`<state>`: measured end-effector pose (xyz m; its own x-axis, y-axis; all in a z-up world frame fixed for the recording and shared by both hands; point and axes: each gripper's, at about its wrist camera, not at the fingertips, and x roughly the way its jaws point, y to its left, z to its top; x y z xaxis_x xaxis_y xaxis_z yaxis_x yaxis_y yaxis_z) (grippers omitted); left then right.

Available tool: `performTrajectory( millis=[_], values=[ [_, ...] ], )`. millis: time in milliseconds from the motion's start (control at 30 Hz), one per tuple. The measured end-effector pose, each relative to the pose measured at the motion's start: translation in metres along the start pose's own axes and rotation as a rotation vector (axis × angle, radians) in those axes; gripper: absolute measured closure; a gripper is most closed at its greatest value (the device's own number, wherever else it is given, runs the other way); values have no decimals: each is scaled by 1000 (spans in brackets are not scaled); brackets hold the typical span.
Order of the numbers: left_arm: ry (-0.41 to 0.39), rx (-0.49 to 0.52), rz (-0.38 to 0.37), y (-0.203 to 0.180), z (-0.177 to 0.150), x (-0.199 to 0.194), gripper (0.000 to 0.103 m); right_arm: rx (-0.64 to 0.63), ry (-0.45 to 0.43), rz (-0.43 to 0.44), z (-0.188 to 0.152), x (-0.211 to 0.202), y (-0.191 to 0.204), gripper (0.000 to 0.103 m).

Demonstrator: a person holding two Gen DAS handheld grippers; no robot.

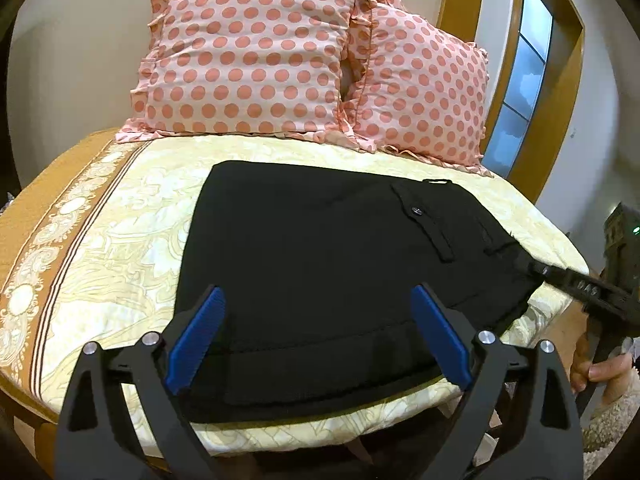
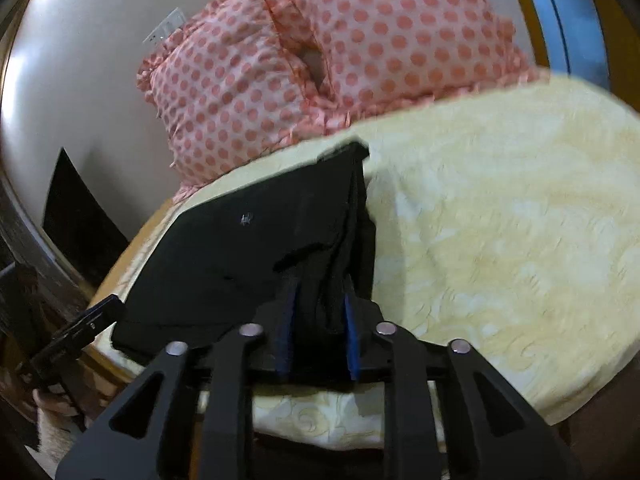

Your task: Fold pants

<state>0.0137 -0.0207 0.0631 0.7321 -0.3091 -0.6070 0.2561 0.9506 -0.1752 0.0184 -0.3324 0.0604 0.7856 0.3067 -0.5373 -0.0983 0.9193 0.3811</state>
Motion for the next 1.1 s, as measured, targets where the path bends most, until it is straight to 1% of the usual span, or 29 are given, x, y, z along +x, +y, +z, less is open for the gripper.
performTrajectory(
  millis=[33,67,100,133,200,233,267,300,333,400,433,467,500,533,567,633,700,800,933,967,1000,1067,1100],
  values=[
    [-1,2,-3,0,0,1,7,-29,-35,-13,2,-5,5,67],
    [-2,5,-7,-1,0,3,6,-61,-72,-11,4,-10,11,53],
    [-1,8,-11,-2,-1,5,6,-89,-97,7,6,-13,17,48],
    [4,10,-14,-3,-1,9,6,-122,-106,39,7,-12,26,47],
    [34,4,-25,-2,-2,19,5,-166,-81,69,5,-3,36,47],
    [59,-1,-22,-1,-4,25,5,-189,-27,68,1,9,40,47],
    [86,-1,-19,0,-6,30,5,-197,76,46,-6,28,41,47],
    [101,8,-15,0,-9,34,5,-199,141,20,-11,39,39,47],
    [89,22,-18,-1,-12,33,4,-192,132,34,-13,40,35,47],
    [86,36,-17,-1,-15,31,4,-119,130,98,-1,31,26,47],
    [78,33,-31,0,-16,30,4,-44,111,145,13,25,15,47],
    [72,24,-46,3,-17,30,3,15,88,168,24,23,3,46],
    [67,17,-56,5,-18,29,3,49,88,163,34,25,-4,43],
    [59,9,-69,7,-18,28,2,91,107,145,46,33,-17,39],
    [51,6,-77,8,-19,28,2,115,128,131,54,41,-26,39],
    [42,11,-80,8,-21,27,2,152,206,114,67,67,-43,39],
    [36,17,-82,7,-22,26,2,165,279,110,74,89,-52,39],
    [32,20,-91,8,-22,26,2,181,339,148,71,109,-53,39],
    [31,24,-98,9,-22,26,2,146,357,174,67,121,-46,40],
    [30,27,-98,8,-22,26,2,139,360,187,65,122,-44,44],
    [29,30,-97,8,-22,26,2,125,352,187,64,122,-43,45],
    [27,35,-94,7,-23,26,2,90,348,193,64,123,-39,51],
    [26,39,-93,7,-23,26,2,87,350,196,64,122,-40,52]
  ],
)
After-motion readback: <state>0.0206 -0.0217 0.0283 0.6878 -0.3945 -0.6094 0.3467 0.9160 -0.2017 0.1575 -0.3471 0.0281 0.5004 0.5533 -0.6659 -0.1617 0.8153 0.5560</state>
